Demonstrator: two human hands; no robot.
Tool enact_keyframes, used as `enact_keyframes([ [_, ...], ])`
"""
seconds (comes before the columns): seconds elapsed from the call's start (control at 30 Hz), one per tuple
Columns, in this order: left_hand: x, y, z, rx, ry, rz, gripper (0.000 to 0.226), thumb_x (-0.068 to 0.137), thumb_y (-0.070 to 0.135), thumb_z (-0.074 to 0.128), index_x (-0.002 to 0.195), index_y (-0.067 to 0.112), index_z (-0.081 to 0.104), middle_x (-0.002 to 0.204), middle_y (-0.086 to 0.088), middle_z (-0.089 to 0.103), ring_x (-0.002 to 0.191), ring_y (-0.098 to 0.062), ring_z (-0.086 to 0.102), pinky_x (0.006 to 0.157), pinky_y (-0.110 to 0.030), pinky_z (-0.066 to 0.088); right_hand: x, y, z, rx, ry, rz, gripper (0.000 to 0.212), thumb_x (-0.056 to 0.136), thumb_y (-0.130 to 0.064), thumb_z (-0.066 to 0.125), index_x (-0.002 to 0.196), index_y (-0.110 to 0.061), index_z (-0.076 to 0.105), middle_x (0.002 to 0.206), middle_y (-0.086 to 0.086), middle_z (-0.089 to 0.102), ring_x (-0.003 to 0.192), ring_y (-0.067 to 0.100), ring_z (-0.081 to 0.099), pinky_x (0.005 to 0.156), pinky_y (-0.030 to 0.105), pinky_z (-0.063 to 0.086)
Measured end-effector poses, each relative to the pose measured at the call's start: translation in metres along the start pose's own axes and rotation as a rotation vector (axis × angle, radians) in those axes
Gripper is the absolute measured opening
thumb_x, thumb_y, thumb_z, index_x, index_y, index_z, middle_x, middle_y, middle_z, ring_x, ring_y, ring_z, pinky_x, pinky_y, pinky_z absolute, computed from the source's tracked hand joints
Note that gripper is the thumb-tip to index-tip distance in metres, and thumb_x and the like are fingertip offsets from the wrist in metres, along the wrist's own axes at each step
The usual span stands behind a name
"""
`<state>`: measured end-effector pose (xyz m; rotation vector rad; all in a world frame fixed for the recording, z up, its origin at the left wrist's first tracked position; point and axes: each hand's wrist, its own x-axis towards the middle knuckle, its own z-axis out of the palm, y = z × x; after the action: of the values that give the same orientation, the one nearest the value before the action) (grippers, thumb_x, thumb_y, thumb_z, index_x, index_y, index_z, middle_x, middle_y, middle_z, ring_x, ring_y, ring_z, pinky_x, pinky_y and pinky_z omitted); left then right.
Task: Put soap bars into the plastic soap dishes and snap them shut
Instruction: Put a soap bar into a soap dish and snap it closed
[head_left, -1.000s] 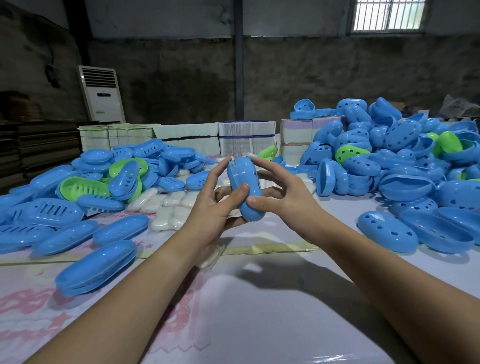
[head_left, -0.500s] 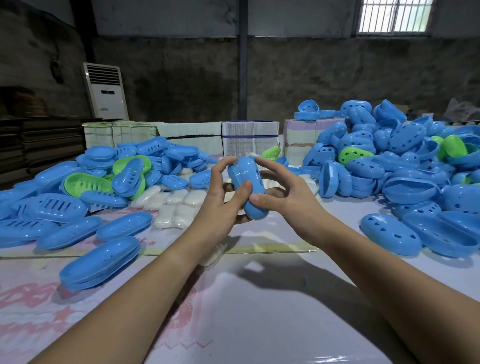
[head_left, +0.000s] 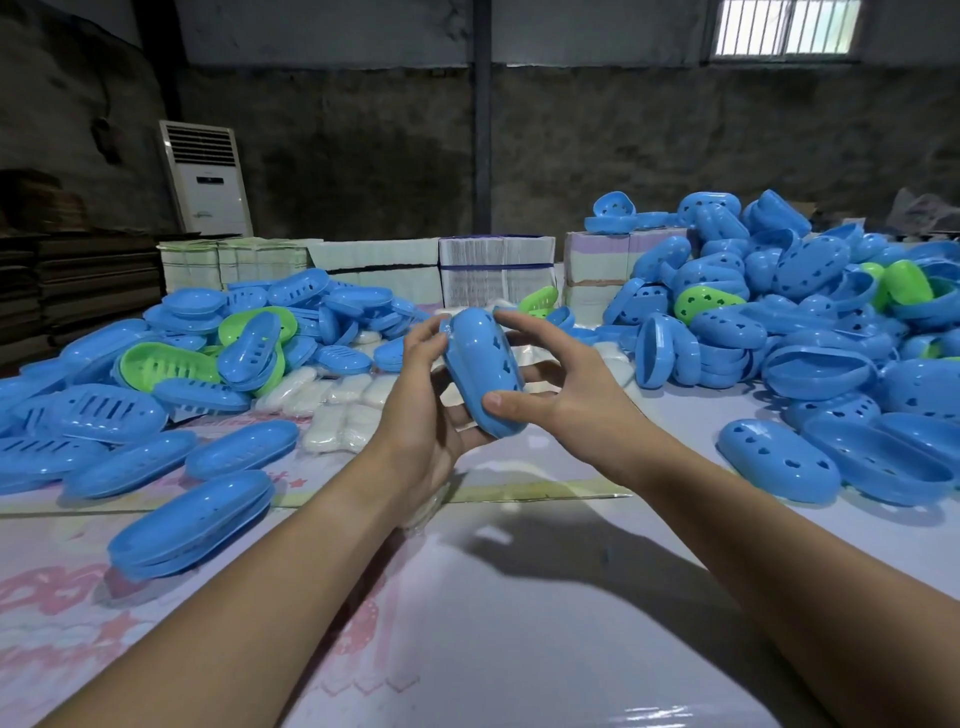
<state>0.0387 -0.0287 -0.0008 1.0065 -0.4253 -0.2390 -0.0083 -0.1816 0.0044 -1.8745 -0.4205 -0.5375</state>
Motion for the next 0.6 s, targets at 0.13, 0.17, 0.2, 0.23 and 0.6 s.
enact_keyframes([
  [0.13, -0.001, 0.005, -0.002, 0.042, 0.041, -0.063, 0.042, 0.099, 0.037, 0.043, 0.126, 0.016, 0.065, 0.117, -0.013, 0.070, 0.085, -0.038, 0.075, 0.073, -0.054, 0.061, -0.001, 0.001, 0.003, -0.015, -0.020, 0.001, 0.069, 0.077, -0.025, 0.083, 0.132, -0.050, 0.052, 0.120, -0.028, 0.054, 0.103, 0.007, 0.063, 0.084, 0.032, 0.060],
  [0.17, 0.000, 0.006, -0.003, 0.050, 0.043, -0.073, 0.042, 0.097, 0.036, 0.043, 0.124, 0.013, 0.067, 0.112, -0.013, 0.071, 0.083, -0.038, 0.075, 0.073, -0.056, 0.060, -0.001, 0.001, 0.004, -0.021, -0.024, -0.002, 0.069, 0.077, -0.025, 0.083, 0.134, -0.049, 0.051, 0.121, -0.028, 0.054, 0.103, 0.008, 0.062, 0.084, 0.032, 0.060],
  [0.2, 0.000, 0.007, -0.005, 0.059, 0.044, -0.083, 0.043, 0.096, 0.034, 0.042, 0.122, 0.011, 0.067, 0.106, -0.012, 0.072, 0.081, -0.038, 0.075, 0.074, -0.057, 0.060, -0.002, 0.001, 0.004, -0.024, -0.029, -0.006, 0.070, 0.078, -0.024, 0.083, 0.135, -0.047, 0.051, 0.123, -0.026, 0.053, 0.103, 0.009, 0.062, 0.083, 0.032, 0.060],
  [0.23, 0.000, 0.007, -0.006, 0.069, 0.044, -0.089, 0.042, 0.095, 0.032, 0.042, 0.120, 0.010, 0.068, 0.099, -0.011, 0.074, 0.080, -0.038, 0.075, 0.073, -0.058, 0.060, -0.002, 0.002, 0.005, -0.023, -0.033, -0.011, 0.070, 0.078, -0.023, 0.083, 0.136, -0.046, 0.051, 0.125, -0.024, 0.053, 0.103, 0.010, 0.062, 0.083, 0.032, 0.060],
  [0.6, -0.002, 0.014, -0.010, 0.115, -0.029, -0.039, 0.028, 0.097, 0.030, 0.047, 0.107, 0.032, 0.074, 0.087, -0.004, 0.078, 0.089, -0.043, 0.075, 0.062, -0.050, 0.061, -0.002, 0.001, 0.003, 0.040, -0.022, -0.049, 0.067, 0.076, -0.022, 0.084, 0.128, -0.053, 0.055, 0.115, -0.028, 0.059, 0.100, 0.007, 0.066, 0.076, 0.025, 0.058],
])
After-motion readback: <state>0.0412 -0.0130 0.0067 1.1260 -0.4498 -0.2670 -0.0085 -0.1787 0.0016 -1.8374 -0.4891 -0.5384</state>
